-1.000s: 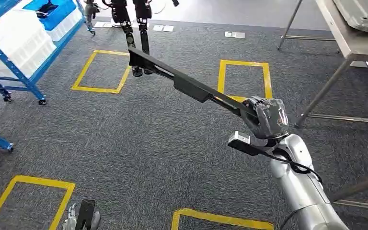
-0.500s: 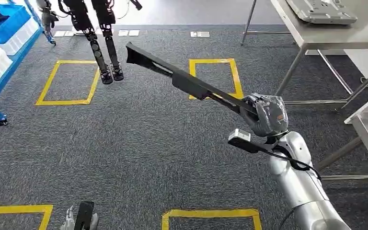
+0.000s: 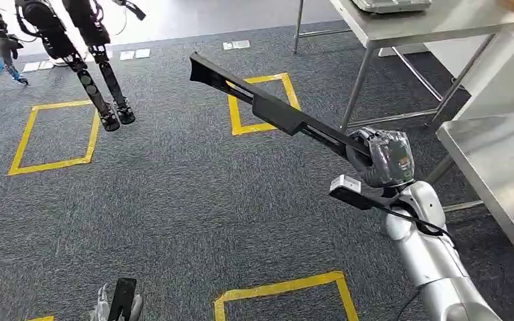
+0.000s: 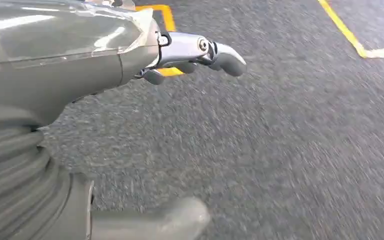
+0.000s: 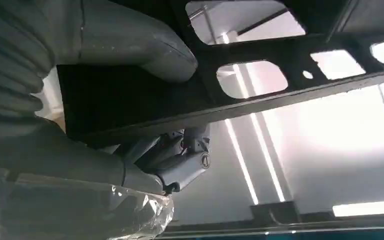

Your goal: Take the parts from the cabinet and place them on the table.

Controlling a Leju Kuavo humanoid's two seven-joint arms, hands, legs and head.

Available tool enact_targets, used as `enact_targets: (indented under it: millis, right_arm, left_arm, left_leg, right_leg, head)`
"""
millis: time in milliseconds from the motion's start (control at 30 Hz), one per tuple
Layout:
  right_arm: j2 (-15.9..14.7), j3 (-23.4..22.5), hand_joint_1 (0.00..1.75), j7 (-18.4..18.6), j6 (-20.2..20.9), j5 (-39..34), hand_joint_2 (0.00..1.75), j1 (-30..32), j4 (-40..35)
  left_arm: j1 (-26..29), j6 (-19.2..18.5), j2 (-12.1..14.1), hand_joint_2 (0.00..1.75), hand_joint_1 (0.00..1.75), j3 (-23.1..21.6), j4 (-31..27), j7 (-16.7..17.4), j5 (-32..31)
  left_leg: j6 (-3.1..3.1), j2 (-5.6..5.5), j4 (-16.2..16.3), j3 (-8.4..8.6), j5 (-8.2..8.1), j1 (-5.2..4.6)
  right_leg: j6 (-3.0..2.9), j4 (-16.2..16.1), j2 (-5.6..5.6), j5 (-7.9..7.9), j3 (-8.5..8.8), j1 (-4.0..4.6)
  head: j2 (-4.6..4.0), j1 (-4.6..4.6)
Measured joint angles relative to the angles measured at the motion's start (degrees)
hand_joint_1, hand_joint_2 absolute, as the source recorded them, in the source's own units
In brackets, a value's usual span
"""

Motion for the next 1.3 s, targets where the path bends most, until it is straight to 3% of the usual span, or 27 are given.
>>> enact_targets:
  millis: [67,133,167,200,267,300,333,400,467,500,533,567,633,667,700,767,800,833,867,967,1000,1033,1067,1133,1167,1233,1300]
  right_arm:
    - [-0.09,-0.07,1.75,0.00,-0.02,-0.04,1.75,-0.07,0.04]
    - [-0.02,-0.07,1.75,0.00,-0.04,-0.11,1.75,0.13,0.07]
    - [-0.02,-0.07,1.75,0.00,-0.04,-0.11,1.75,0.25,0.11]
    - [-0.04,-0.07,1.75,0.00,-0.04,-0.11,1.75,0.28,0.13]
    - [-0.09,-0.07,1.75,0.00,-0.04,-0.09,1.75,0.27,0.18]
    - [-0.07,-0.07,1.75,0.00,-0.04,-0.11,1.75,0.27,0.18]
    - [-0.04,-0.07,1.75,0.00,-0.02,-0.13,1.75,0.23,0.18]
    - [-0.07,-0.13,1.75,0.02,-0.02,-0.13,1.75,0.18,0.20]
    - [-0.31,-0.39,1.75,0.00,-0.02,-0.13,1.75,0.38,0.20]
    - [-0.39,-0.44,1.75,0.00,-0.02,-0.11,1.75,0.39,0.20]
    - [-0.55,-0.48,1.75,-0.04,-0.02,-0.13,1.75,0.26,0.20]
    - [-0.46,-0.46,1.75,-0.04,-0.02,-0.13,1.75,0.21,0.20]
    - [-0.35,-0.44,1.75,-0.02,0.00,-0.13,1.75,0.39,0.24]
    - [-0.33,-0.44,1.75,0.00,0.00,-0.13,1.75,0.41,0.31]
    - [-0.33,-0.42,1.75,0.00,0.02,-0.13,1.75,0.40,0.44]
    - [-0.31,-0.42,1.75,0.00,0.07,-0.11,1.75,0.17,0.48]
    - [-0.22,-0.42,1.75,0.00,0.09,-0.09,1.75,-0.09,0.48]
    - [-0.09,-0.39,1.75,0.00,0.11,-0.07,1.75,-0.42,0.48]
    - [0.20,-0.37,1.75,0.00,0.24,-0.02,1.75,-0.71,0.48]
    - [0.22,-0.39,1.75,0.00,0.26,-0.02,1.75,-0.78,0.52]
    - [0.22,-0.42,1.75,0.00,0.26,0.00,1.75,-0.83,0.50]
    - [0.39,-0.39,1.75,0.00,0.26,0.00,1.75,-0.99,0.50]
    - [0.39,-0.39,1.75,0.00,0.33,0.04,1.75,-1.06,0.52]
    - [0.81,-0.35,1.75,0.00,0.42,0.04,1.75,-1.04,0.55]
    - [0.96,-0.33,1.75,0.00,0.44,0.04,1.75,-1.01,0.59]
    - [1.03,-0.33,1.75,0.00,0.70,0.07,1.75,-1.02,0.66]
    - [1.05,-0.31,1.75,-0.07,0.77,0.13,1.75,-1.10,0.68]
  left_arm:
    - [0.07,-0.02,-0.09,1.75,0.00,0.00,0.02,-0.02,-0.44]
    - [0.09,-0.02,-0.07,1.75,0.00,0.00,0.02,0.31,-0.61]
    - [0.12,-0.02,-0.09,1.75,0.00,-0.02,0.02,0.39,-0.74]
    - [0.10,-0.02,-0.11,1.75,0.00,-0.04,0.02,0.48,-0.81]
    - [0.02,0.00,-0.11,1.75,0.00,-0.11,0.02,0.57,-0.83]
    - [-0.07,0.00,-0.09,1.75,0.00,-0.11,0.02,0.57,-0.83]
    - [-0.16,0.02,-0.04,1.75,0.00,-0.11,0.02,0.59,-0.83]
    - [-0.21,0.07,-0.07,1.75,0.00,-0.11,0.02,0.59,-0.83]
    - [-0.46,0.11,-0.13,1.75,0.00,-0.13,0.00,0.63,-0.76]
    - [-0.67,0.09,-0.29,1.75,0.00,-0.17,0.00,0.61,-0.83]
    - [-0.72,0.11,-0.31,1.75,0.00,-0.18,-0.02,0.61,-0.83]
    - [-0.69,0.13,-0.26,1.75,0.00,-0.18,-0.02,0.61,-0.81]
    - [-0.51,0.15,-0.24,1.75,0.00,-0.17,-0.02,0.61,-0.74]
    - [-0.48,0.17,-0.26,1.75,0.00,-0.17,-0.02,0.61,-0.70]
    - [-0.46,0.17,-0.26,1.75,0.00,-0.17,-0.02,0.61,-0.55]
    - [-0.46,0.17,-0.32,1.75,0.00,-0.18,-0.02,0.48,-0.50]
    - [-0.46,0.17,-0.35,1.75,0.00,-0.17,-0.02,0.35,-0.46]
    - [-0.45,0.17,-0.33,1.75,0.00,-0.17,-0.02,0.22,-0.46]
    - [-0.37,0.20,-0.33,1.75,0.00,-0.17,-0.02,0.09,-0.39]
    - [-0.38,0.26,-0.31,1.75,0.00,-0.17,-0.02,-0.15,-0.28]
    - [-0.39,0.26,-0.31,1.75,0.00,-0.15,-0.02,-0.20,-0.28]
    - [-0.41,0.28,-0.22,1.75,0.00,-0.17,-0.02,-0.26,-0.28]
    - [-0.24,0.28,-0.28,1.75,0.00,-0.17,-0.02,-0.31,-0.28]
    - [0.17,0.31,-0.24,1.75,0.00,-0.15,-0.02,-0.31,0.07]
    - [0.31,0.31,-0.22,1.75,0.00,-0.13,-0.02,-0.31,0.13]
    - [0.52,0.31,-0.22,1.75,0.00,-0.07,-0.02,-0.31,0.22]
    - [0.49,0.31,-0.18,1.75,0.00,-0.02,-0.02,-0.42,0.22]
  left_leg:
    - [-0.23,-4.19,7.15,-2.93,-4.62,0.11]
    - [-0.31,-5.19,15.94,-7.21,-8.22,0.10]
    - [-0.14,-5.25,17.71,-8.25,-8.09,0.10]
    - [0.09,-5.32,16.37,-7.87,-6.58,0.10]
    - [0.58,-6.14,7.18,-3.67,-1.10,0.12]
    - [0.85,-8.22,1.99,-1.17,1.22,0.23]
    - [0.97,-10.10,0.54,-0.32,0.44,0.35]
    - [0.91,-8.81,0.18,-0.40,0.65,-0.06]
    - [1.58,-7.47,-0.41,-0.15,1.17,-0.19]
    - [2.19,-6.63,-1.25,0.01,1.74,0.17]
    - [2.54,-6.16,-1.47,0.11,1.94,-0.01]
    - [2.62,-5.58,-1.48,0.04,1.99,-0.06]
    - [2.64,-4.06,-1.44,-0.10,1.97,-0.28]
    - [2.64,-3.42,-1.43,-0.15,1.96,-0.29]
    - [2.61,-2.65,-1.43,-0.15,1.94,-0.29]
    - [2.42,-1.25,-1.38,-0.10,1.80,-0.23]
    - [2.12,-0.65,-1.21,-0.05,1.60,-0.26]
    - [1.81,-0.16,-1.02,-0.15,1.41,-0.59]
    - [1.38,0.56,-0.73,-0.25,1.09,-0.98]
    - [0.93,2.47,-0.76,0.13,0.85,-0.89]
    - [0.44,2.24,-0.56,-0.05,0.45,-0.55]
    - [0.02,-1.39,1.12,-0.47,-0.99,-0.19]
    - [-0.11,-3.67,4.70,-2.02,-3.37,-0.07]
    - [-0.33,-5.15,14.28,-6.58,-7.74,-0.09]
    - [-0.27,-5.24,17.30,-8.21,-8.36,-0.09]
    - [0.19,-5.38,15.25,-7.79,-5.60,-0.09]
    - [0.81,-6.81,4.83,-2.91,0.09,-0.07]
  right_leg:
    - [-0.75,0.01,1.01,0.06,-0.02,-0.01]
    - [-0.95,0.04,2.48,0.15,-0.09,0.24]
    - [-0.95,0.06,3.38,0.16,-0.08,0.33]
    - [-0.95,0.10,4.19,0.16,-0.06,0.39]
    - [-0.91,0.32,5.85,0.18,-0.04,0.40]
    - [-0.89,0.38,6.52,0.18,-0.06,0.34]
    - [-0.65,0.49,7.04,0.30,-0.23,0.67]
    - [-0.12,0.40,8.13,0.62,-0.75,0.45]
    - [0.76,-0.23,9.55,1.18,-1.17,0.49]
    - [0.62,0.49,7.38,0.68,-1.70,0.58]
    - [0.31,3.03,3.98,-0.87,-3.10,0.85]
    - [0.12,6.47,2.57,-2.46,-4.71,0.82]
    - [0.10,16.70,1.70,-6.15,-9.49,0.59]
    - [0.43,19.03,1.65,-6.57,-10.56,0.56]
    - [0.88,18.26,1.54,-6.02,-10.13,0.44]
    - [1.97,9.43,0.52,-2.70,-5.25,0.25]
    - [2.35,3.39,-1.97,-0.97,-1.97,0.18]
    - [2.08,0.37,-4.63,-0.77,-0.42,0.42]
    - [1.42,0.29,-3.79,-0.29,-0.08,1.12]
    - [0.48,0.41,-1.56,-0.11,-0.58,0.82]
    - [-0.02,0.22,-0.82,0.15,-0.44,0.32]
    - [-0.21,0.22,-0.10,0.24,-0.49,0.14]
    - [-0.77,0.23,0.43,0.31,-0.49,0.14]
    - [-1.03,0.24,1.96,0.37,-0.54,0.29]
    - [-1.04,0.24,2.78,0.37,-0.53,0.36]
    - [-1.03,0.31,4.37,0.39,-0.47,0.45]
    - [-0.99,0.44,5.91,0.42,-0.42,0.44]
  head:
    - [0.00,-0.09]
    - [0.00,-0.15]
    - [0.00,-0.15]
    - [0.00,-0.13]
    - [0.00,-0.15]
    - [0.00,-0.17]
    - [0.00,-0.09]
    - [0.00,-0.20]
    - [0.00,-0.13]
    - [0.00,-0.02]
    - [0.00,0.04]
    - [0.00,0.24]
    - [0.00,0.30]
    - [0.00,0.33]
    - [0.00,0.31]
    - [0.00,0.37]
    - [0.00,0.39]
    - [0.00,0.50]
    - [0.00,0.51]
    - [0.00,0.20]
    - [0.00,0.16]
    - [0.00,-0.06]
    - [0.00,-0.11]
    - [0.00,-0.20]
    - [0.00,-0.17]
    - [0.00,-0.20]
    - [0.00,-0.20]
